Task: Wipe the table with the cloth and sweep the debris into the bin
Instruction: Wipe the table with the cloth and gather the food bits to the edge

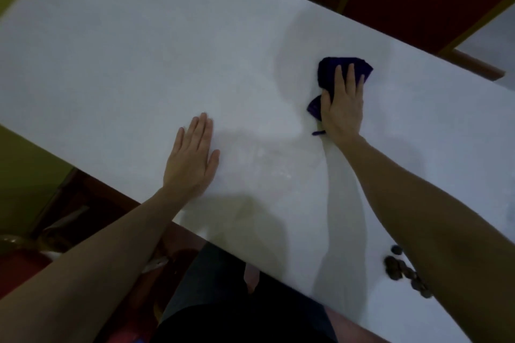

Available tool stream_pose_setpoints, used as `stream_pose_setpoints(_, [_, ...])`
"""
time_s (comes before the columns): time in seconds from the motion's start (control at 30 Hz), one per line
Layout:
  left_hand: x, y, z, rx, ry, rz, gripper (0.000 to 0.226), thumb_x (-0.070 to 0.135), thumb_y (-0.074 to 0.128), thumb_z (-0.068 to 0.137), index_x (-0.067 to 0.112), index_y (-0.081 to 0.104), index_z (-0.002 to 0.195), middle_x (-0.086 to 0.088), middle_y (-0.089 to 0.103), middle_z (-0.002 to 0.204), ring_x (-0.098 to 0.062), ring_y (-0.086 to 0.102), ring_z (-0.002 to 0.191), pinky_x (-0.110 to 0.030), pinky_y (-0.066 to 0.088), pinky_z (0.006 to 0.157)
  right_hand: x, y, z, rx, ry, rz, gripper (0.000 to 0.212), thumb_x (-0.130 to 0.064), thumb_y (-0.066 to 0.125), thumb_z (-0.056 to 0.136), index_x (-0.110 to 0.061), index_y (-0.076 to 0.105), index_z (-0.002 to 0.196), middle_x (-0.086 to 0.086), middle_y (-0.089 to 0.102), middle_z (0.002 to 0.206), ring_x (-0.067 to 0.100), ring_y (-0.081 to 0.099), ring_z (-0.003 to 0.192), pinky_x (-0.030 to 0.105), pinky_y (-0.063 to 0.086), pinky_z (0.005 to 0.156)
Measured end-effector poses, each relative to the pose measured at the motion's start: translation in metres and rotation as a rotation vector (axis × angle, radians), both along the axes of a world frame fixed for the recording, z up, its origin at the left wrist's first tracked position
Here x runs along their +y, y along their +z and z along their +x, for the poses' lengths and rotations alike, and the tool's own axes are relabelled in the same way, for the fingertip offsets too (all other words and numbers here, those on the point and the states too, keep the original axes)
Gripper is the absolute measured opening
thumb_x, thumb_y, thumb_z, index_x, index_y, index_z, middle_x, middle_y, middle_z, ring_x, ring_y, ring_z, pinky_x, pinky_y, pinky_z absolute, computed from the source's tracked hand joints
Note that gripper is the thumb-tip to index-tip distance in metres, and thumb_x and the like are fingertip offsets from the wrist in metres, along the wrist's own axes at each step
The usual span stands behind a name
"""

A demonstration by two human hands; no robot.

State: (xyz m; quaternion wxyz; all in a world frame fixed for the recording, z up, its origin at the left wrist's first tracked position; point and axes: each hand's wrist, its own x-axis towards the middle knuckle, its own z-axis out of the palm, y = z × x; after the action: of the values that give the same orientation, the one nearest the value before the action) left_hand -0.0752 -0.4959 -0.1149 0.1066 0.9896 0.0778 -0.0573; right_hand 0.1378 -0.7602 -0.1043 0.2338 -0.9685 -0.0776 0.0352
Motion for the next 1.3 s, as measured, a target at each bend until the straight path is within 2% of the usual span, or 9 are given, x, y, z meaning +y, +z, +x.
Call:
stream_pose_setpoints(0.17, [0.025, -0.005, 0.004, -0.029, -0.009, -0.024, 0.068, 0.043, 0.021, 0.101, 0.006, 0.010, 0.157, -0.008, 0.006, 0.166, -0.020, 0.001, 0.154, -0.040, 0.004, 0.125, 0.105, 0.003, 0.024, 0.027, 0.066, -0.005, 0.056, -0.032, 0.035, 0.103, -0.017, 0.020, 0.155, 0.009, 0.011, 0.163, 0.037, 0.004, 0.149, 0.041, 0.004, 0.123])
stream_pose_setpoints(0.27, [0.042, -0.008, 0.006, -0.033, -0.004, -0.018, 0.068, 0.042, 0.022, 0.101, 0.005, 0.011, 0.157, -0.009, 0.007, 0.166, -0.021, 0.003, 0.154, -0.039, 0.003, 0.125, 0.157, 0.005, 0.014, 0.012, 0.245, 0.000, 0.053, -0.029, 0.036, 0.101, -0.019, 0.029, 0.153, 0.009, 0.019, 0.161, 0.037, 0.008, 0.149, 0.038, 0.002, 0.121])
stream_pose_setpoints(0.43, [0.056, -0.010, 0.003, -0.039, -0.082, 0.030, 0.066, 0.041, 0.019, 0.103, 0.000, 0.019, 0.155, -0.017, 0.017, 0.163, -0.027, 0.013, 0.152, -0.045, 0.014, 0.124, 0.172, -0.002, -0.069, -0.044, 0.511, 0.065, 0.050, -0.027, 0.039, 0.093, -0.015, 0.052, 0.139, 0.008, 0.042, 0.152, 0.037, 0.027, 0.144, 0.042, 0.022, 0.119])
stream_pose_setpoints(0.63, [0.053, -0.008, 0.001, -0.028, -0.068, 0.044, 0.066, 0.041, 0.019, 0.103, 0.002, 0.014, 0.156, -0.015, 0.012, 0.164, -0.026, 0.011, 0.153, -0.046, 0.014, 0.124, 0.062, -0.001, -0.180, -0.092, 0.264, -0.030, 0.053, -0.019, 0.049, 0.090, -0.016, 0.048, 0.143, 0.006, 0.036, 0.155, 0.030, 0.022, 0.147, 0.045, 0.024, 0.119])
stream_pose_setpoints(0.77, [0.055, -0.010, 0.001, -0.028, -0.083, 0.024, 0.068, 0.040, 0.023, 0.101, 0.001, 0.016, 0.155, -0.016, 0.013, 0.164, -0.027, 0.012, 0.153, -0.046, 0.015, 0.123, 0.002, 0.002, -0.167, -0.042, -0.156, -0.071, 0.055, -0.017, 0.044, 0.091, -0.018, 0.042, 0.147, 0.005, 0.029, 0.158, 0.029, 0.016, 0.149, 0.050, 0.024, 0.119])
stream_pose_setpoints(0.87, [0.055, -0.008, 0.001, -0.017, -0.093, -0.033, 0.069, 0.040, 0.024, 0.099, 0.003, 0.012, 0.156, -0.013, 0.009, 0.165, -0.025, 0.006, 0.153, -0.045, 0.010, 0.124, 0.019, 0.004, -0.129, -0.037, -0.377, -0.032, 0.053, -0.018, 0.042, 0.095, -0.020, 0.041, 0.147, 0.004, 0.025, 0.160, 0.029, 0.014, 0.149, 0.049, 0.023, 0.119])
stream_pose_setpoints(1.0, [0.055, -0.005, 0.002, -0.001, -0.130, -0.016, 0.069, 0.041, 0.020, 0.099, 0.005, 0.009, 0.157, -0.011, 0.006, 0.166, -0.022, 0.002, 0.154, -0.044, 0.008, 0.125, 0.079, -0.002, -0.131, -0.097, -0.294, -0.004, 0.052, -0.013, 0.050, 0.089, -0.014, 0.050, 0.142, 0.012, 0.036, 0.154, 0.039, 0.023, 0.145, 0.049, 0.025, 0.118])
stream_pose_setpoints(1.13, [0.033, 0.000, 0.012, -0.019, -0.213, -0.052, 0.067, 0.039, 0.019, 0.101, 0.006, 0.006, 0.157, -0.009, 0.002, 0.166, -0.020, -0.001, 0.154, -0.041, 0.005, 0.125, 0.099, 0.000, -0.203, -0.117, -0.060, -0.008, 0.052, -0.013, 0.053, 0.091, -0.016, 0.048, 0.143, 0.008, 0.036, 0.155, 0.033, 0.024, 0.146, 0.043, 0.020, 0.120])
stream_pose_setpoints(1.3, [-0.010, 0.000, 0.029, -0.023, -0.398, -0.072, 0.066, 0.036, 0.023, 0.102, 0.007, 0.005, 0.158, -0.009, 0.002, 0.166, -0.019, -0.001, 0.154, -0.040, 0.003, 0.125, 0.044, -0.002, -0.258, -0.129, -0.177, -0.015, 0.057, -0.008, 0.060, 0.089, -0.017, 0.047, 0.144, 0.005, 0.035, 0.155, 0.029, 0.024, 0.147, 0.044, 0.029, 0.117])
